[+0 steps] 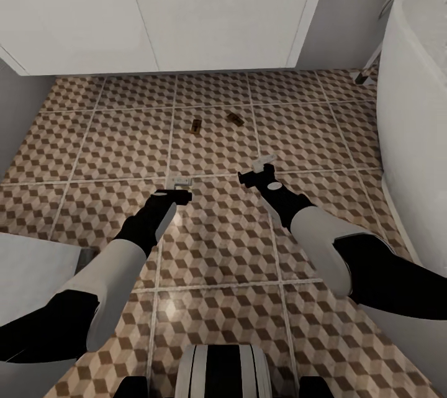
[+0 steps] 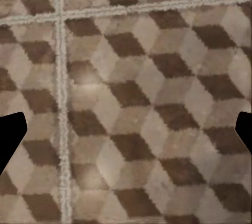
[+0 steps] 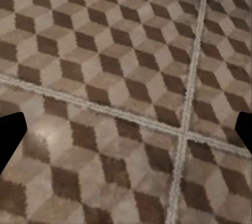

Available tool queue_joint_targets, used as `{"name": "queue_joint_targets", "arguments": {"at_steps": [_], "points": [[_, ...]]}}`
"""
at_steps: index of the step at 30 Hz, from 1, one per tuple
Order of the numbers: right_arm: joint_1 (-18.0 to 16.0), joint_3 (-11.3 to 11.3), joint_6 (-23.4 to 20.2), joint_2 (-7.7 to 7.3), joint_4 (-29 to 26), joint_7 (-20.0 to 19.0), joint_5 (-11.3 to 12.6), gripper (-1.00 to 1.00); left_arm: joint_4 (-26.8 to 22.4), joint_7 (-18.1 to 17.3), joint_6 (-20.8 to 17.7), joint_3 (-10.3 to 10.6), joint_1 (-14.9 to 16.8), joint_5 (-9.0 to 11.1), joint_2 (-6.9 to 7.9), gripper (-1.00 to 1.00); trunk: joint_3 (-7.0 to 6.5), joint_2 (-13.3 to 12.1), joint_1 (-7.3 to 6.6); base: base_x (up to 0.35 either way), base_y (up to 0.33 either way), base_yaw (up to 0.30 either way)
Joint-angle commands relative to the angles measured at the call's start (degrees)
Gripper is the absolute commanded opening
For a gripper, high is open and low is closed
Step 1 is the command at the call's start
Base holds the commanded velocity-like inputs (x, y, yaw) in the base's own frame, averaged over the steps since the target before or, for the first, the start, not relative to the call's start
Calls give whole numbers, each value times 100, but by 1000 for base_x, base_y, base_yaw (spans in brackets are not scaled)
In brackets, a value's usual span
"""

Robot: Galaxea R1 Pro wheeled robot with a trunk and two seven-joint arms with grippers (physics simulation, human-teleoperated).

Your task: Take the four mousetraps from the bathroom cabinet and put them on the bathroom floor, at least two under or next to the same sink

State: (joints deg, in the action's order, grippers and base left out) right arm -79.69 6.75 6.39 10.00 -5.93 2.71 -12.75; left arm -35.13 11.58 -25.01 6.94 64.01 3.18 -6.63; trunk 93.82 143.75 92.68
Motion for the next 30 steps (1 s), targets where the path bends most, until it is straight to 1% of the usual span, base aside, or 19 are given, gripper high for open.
{"name": "queue_joint_targets", "arguments": {"at_steps": [1, 2, 6, 10, 13, 18, 20, 22, 26, 30], "points": [[3, 34, 18, 0, 10, 28, -18, 100, -6, 43, -22, 29, -47, 32, 4, 100, -20, 0, -3, 0, 0, 0], [16, 36, 95, 0, 15, 28, -17, 100, -4, 44, -11, 29, -119, 28, 7, 100, -42, -2, -6, 0, 0, 0], [22, 37, 250, 0, 47, 26, -17, 100, -1, 45, 19, 29, -161, 26, 16, 100, -131, -7, -16, 0, 0, 0], [23, 37, 441, -2, 248, 10, -17, 100, 4, 46, 30, 30, -259, 25, 21, 100, -219, -12, -26, 0, 0, 0], [23, 37, 600, -41, 384, 4, -16, 100, 6, 44, 31, 32, -306, 25, 21, 100, -286, -16, -34, 0, 0, 0], [34, 37, 725, -67, 446, 2, -12, 100, 35, 39, 38, 29, -379, 25, 22, 100, -396, -23, -47, 0, 0, 0], [102, 37, 758, -83, 463, 1, -13, 100, 156, 38, 208, 31, -411, 25, 22, 100, -441, -26, -52, 0, 0, 0], [182, 37, 761, -99, 463, 1, -14, 100, 213, 38, 286, 29, -421, 25, 22, 100, -485, -28, -57, 0, 0, 0], [425, 37, 821, -143, 460, 1, -12, 100, 420, 38, 521, 29, -437, 25, 23, 100, -574, -34, -67, 0, 0, 0], [572, 37, 1029, -158, 461, 8, -16, 100, 576, 39, 592, 30, -448, 25, 25, 100, -662, -39, -78, 0, 0, 0]]}}
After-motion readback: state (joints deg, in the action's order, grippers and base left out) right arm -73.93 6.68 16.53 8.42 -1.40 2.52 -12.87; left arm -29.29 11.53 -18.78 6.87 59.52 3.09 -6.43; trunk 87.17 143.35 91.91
